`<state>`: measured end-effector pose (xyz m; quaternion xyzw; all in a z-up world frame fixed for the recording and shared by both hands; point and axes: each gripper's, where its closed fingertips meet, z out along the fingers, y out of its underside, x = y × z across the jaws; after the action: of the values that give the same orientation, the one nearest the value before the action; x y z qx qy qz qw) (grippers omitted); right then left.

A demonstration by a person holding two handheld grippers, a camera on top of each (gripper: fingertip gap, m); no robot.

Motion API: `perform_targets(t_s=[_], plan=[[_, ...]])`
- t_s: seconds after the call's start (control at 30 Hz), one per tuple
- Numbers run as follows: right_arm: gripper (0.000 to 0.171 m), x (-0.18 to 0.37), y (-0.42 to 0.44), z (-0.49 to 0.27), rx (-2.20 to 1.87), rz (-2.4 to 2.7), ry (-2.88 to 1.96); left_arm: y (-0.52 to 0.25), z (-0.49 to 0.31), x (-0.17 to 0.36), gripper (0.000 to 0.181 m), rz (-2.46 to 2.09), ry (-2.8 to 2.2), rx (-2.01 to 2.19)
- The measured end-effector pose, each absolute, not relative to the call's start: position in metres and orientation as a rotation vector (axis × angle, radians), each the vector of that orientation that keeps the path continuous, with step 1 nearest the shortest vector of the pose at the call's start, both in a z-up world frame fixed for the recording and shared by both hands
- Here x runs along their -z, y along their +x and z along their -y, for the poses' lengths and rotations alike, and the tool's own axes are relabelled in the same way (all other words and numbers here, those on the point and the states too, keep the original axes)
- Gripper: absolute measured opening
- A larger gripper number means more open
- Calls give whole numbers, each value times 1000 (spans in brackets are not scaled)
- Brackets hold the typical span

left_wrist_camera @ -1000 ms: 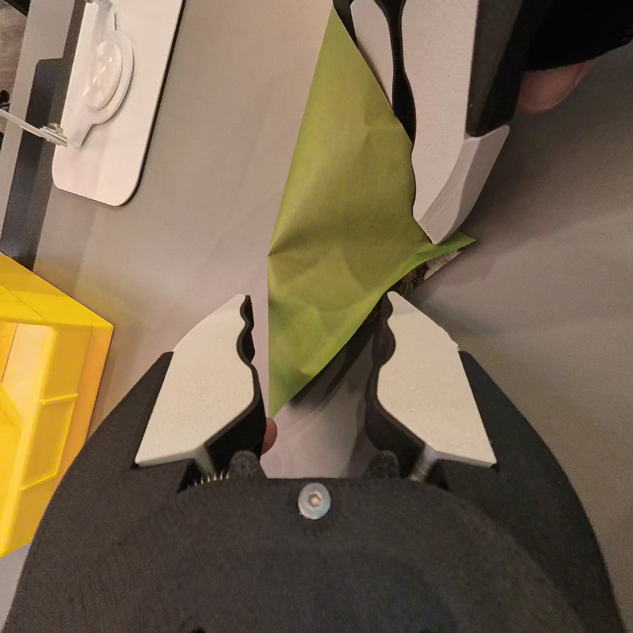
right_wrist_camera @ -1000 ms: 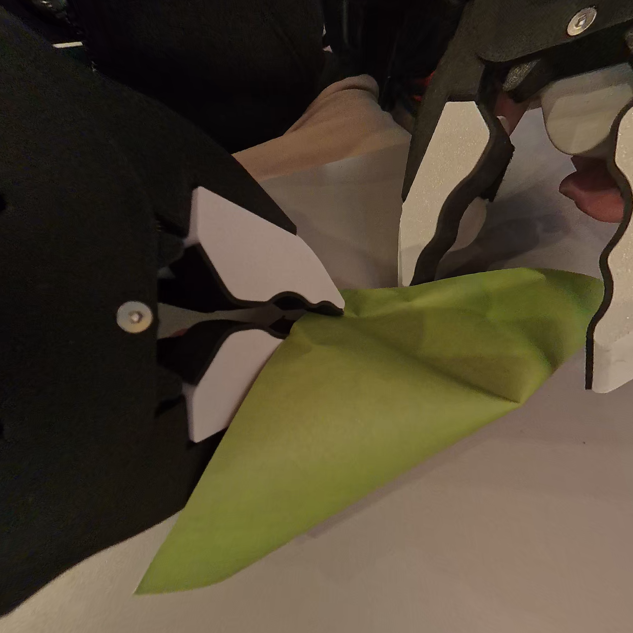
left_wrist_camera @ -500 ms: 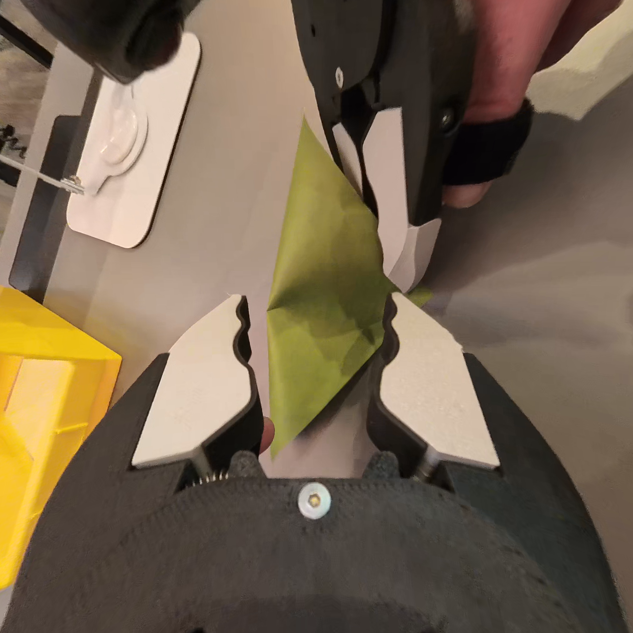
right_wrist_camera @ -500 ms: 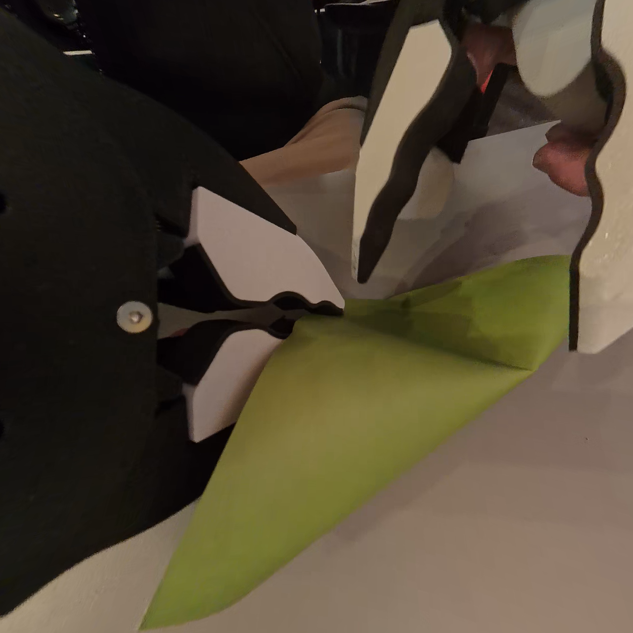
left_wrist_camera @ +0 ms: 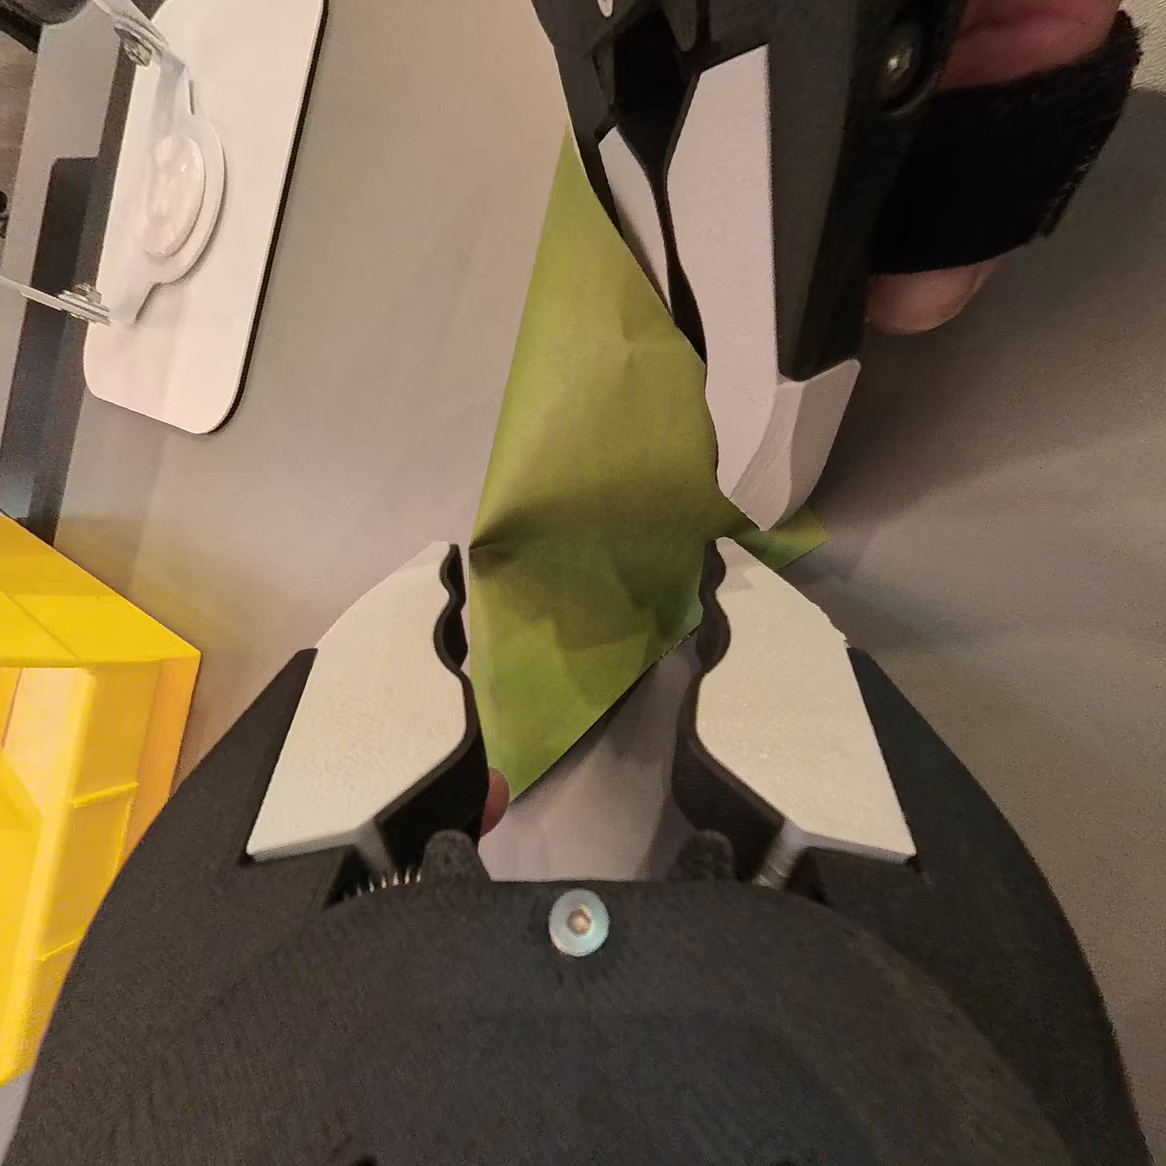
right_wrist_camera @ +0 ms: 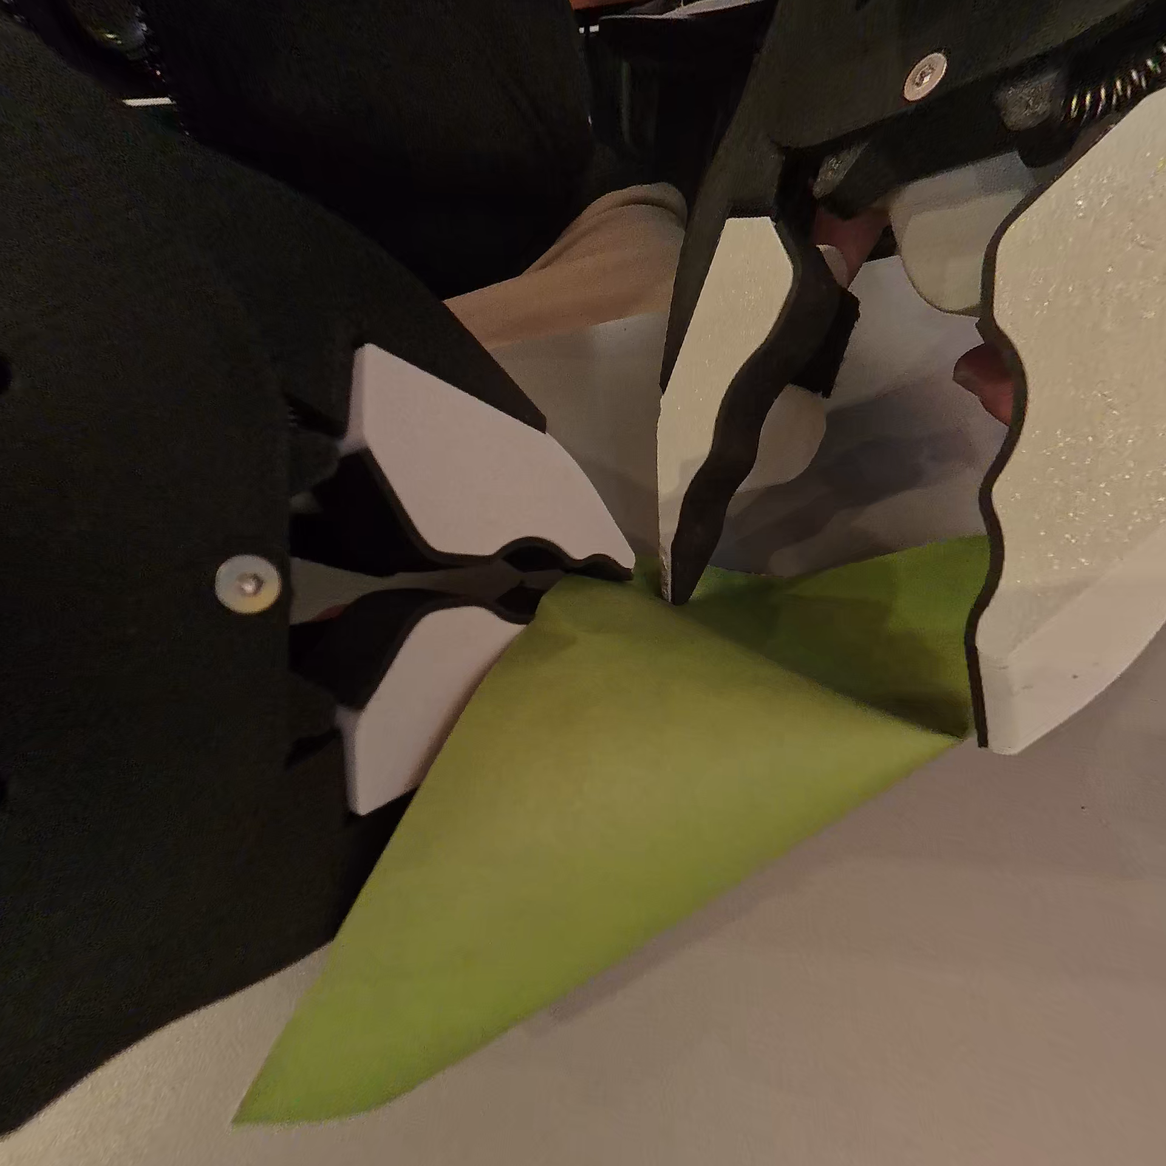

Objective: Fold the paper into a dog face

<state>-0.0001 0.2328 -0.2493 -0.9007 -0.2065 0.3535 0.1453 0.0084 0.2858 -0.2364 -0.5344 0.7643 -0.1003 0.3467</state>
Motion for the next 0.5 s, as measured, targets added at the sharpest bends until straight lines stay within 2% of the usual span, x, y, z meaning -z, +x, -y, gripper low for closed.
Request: perform_targets(t_s=[0.03, 0.5], plan=[[0, 249, 0, -233, -1019, 594, -2595, 8, -286, 237, 71, -1984, -1397, 267], [0, 249, 0, -233, -1029, 586, -2594, 4, -282, 236, 73, -2022, -1380, 226]])
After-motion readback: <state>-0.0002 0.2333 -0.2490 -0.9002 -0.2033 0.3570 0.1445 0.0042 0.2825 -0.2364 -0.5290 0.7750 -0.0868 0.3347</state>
